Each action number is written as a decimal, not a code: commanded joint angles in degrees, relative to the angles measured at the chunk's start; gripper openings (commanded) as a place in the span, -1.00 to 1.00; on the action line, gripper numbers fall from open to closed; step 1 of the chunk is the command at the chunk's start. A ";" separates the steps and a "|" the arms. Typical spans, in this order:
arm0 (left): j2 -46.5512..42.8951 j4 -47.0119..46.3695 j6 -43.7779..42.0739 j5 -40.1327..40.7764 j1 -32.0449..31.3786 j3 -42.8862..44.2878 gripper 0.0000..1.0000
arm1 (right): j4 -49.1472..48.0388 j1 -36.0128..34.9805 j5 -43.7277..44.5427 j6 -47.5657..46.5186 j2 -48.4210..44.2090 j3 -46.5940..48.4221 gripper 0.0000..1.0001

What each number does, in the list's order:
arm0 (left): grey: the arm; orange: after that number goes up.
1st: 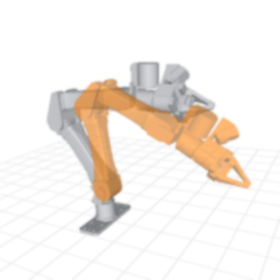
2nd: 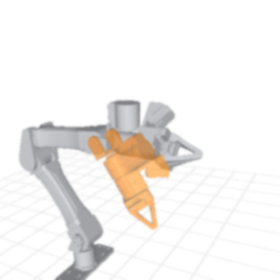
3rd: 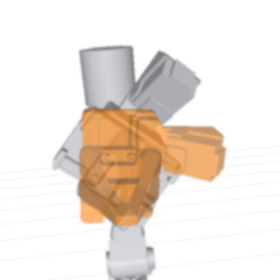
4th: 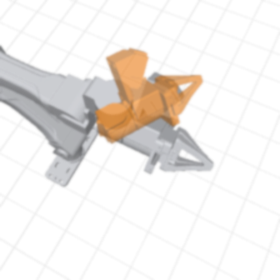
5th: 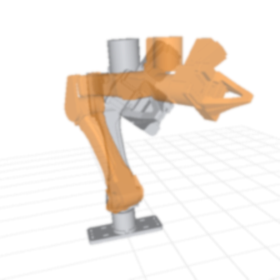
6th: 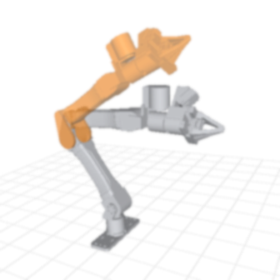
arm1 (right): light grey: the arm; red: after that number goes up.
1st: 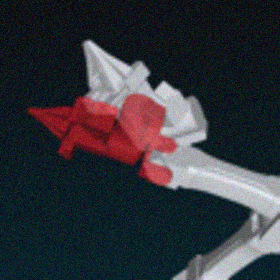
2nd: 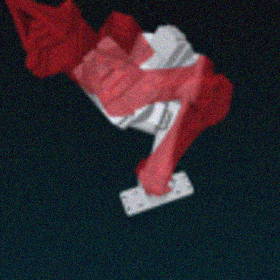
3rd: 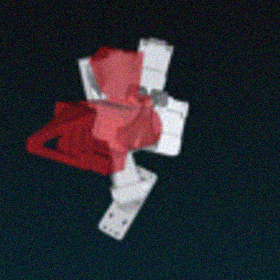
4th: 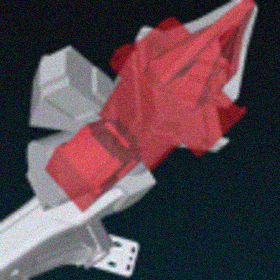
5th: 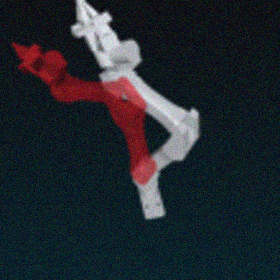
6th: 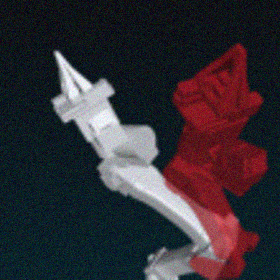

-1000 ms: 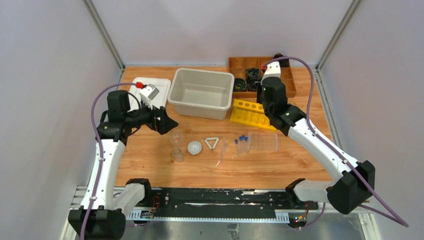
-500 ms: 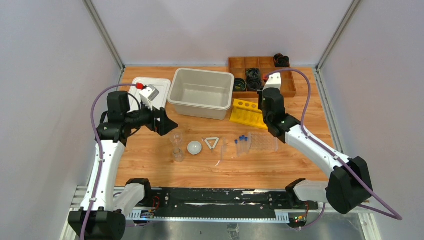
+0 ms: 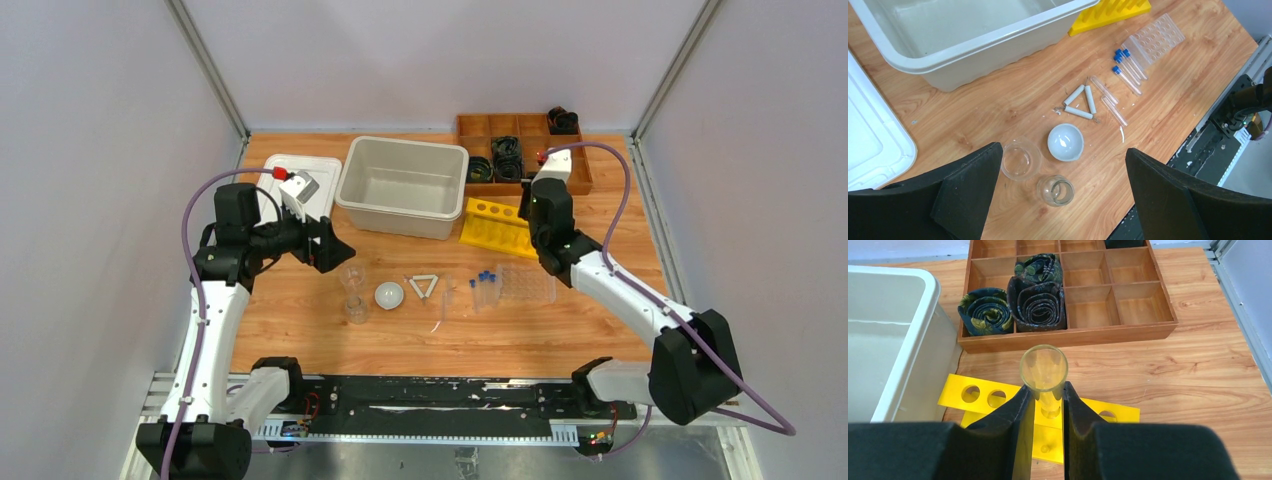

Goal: Organize the chemistry lab equipment

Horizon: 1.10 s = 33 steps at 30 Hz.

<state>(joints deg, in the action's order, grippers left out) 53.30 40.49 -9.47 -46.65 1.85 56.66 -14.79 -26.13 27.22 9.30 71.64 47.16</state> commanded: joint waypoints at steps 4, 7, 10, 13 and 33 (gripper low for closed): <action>-0.58 0.53 -0.80 0.54 0.17 1.34 1.00 | -1.45 0.99 -2.12 1.65 2.35 -0.31 -1.00; -0.59 0.60 -0.87 0.74 0.17 1.34 1.00 | -1.01 0.99 -2.42 1.44 3.48 -0.40 -1.00; -0.68 0.58 -1.10 0.98 0.17 1.17 1.00 | -0.82 0.96 -2.02 1.34 4.31 -0.84 -1.00; -0.75 0.56 -1.37 1.17 0.17 0.99 1.00 | -1.12 0.98 -2.09 1.24 5.07 -1.34 -1.00; -0.82 1.02 -1.86 2.35 0.17 1.26 1.00 | -0.26 0.91 -3.84 2.53 6.26 -2.90 -0.60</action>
<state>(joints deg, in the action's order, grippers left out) 53.08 40.93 -10.63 -44.51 1.85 56.66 -14.98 -25.93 23.55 10.90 78.91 45.23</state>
